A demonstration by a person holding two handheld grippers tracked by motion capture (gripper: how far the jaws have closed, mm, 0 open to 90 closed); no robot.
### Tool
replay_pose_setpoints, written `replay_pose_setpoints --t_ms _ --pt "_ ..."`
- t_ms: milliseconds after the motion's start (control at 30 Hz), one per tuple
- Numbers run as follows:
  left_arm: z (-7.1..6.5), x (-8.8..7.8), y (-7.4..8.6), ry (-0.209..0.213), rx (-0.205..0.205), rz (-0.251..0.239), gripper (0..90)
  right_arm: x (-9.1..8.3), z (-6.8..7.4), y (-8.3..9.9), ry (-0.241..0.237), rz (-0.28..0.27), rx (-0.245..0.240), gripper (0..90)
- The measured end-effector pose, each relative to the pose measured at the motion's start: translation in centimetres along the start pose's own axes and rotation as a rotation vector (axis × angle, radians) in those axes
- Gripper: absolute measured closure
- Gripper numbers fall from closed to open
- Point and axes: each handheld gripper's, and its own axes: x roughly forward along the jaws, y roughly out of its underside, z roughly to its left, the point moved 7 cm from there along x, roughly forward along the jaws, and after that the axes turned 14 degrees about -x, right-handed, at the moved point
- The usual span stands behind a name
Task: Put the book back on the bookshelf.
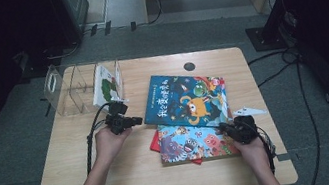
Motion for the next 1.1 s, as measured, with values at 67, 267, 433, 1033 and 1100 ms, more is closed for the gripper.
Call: replay_pose_setpoints --t_ms 67,267,433,1033,1100 --pt "0.1 0.4 -0.1 -0.004 -0.004 -0.002 86.2 -0.2 -0.2 -0.1 0.005 -0.006 0.004 90.0" --pt "0.8 0.8 -0.5 -0.019 -0.03 -0.02 86.3 -0.7 -2.4 -0.1 0.072 -0.017 0.025 90.0" --pt "0.8 1.6 -0.6 -0.029 -0.015 -0.012 86.3 -0.3 -3.9 -0.1 0.111 -0.009 0.04 90.0" --pt "0.1 1.9 0.6 0.007 -0.022 0.005 90.0 1.0 -5.0 -0.7 0.114 -0.032 0.052 90.0" --pt "0.0 1.9 0.8 0.002 -0.012 0.011 90.0 1.0 -5.2 -0.7 0.116 -0.031 0.054 90.0"
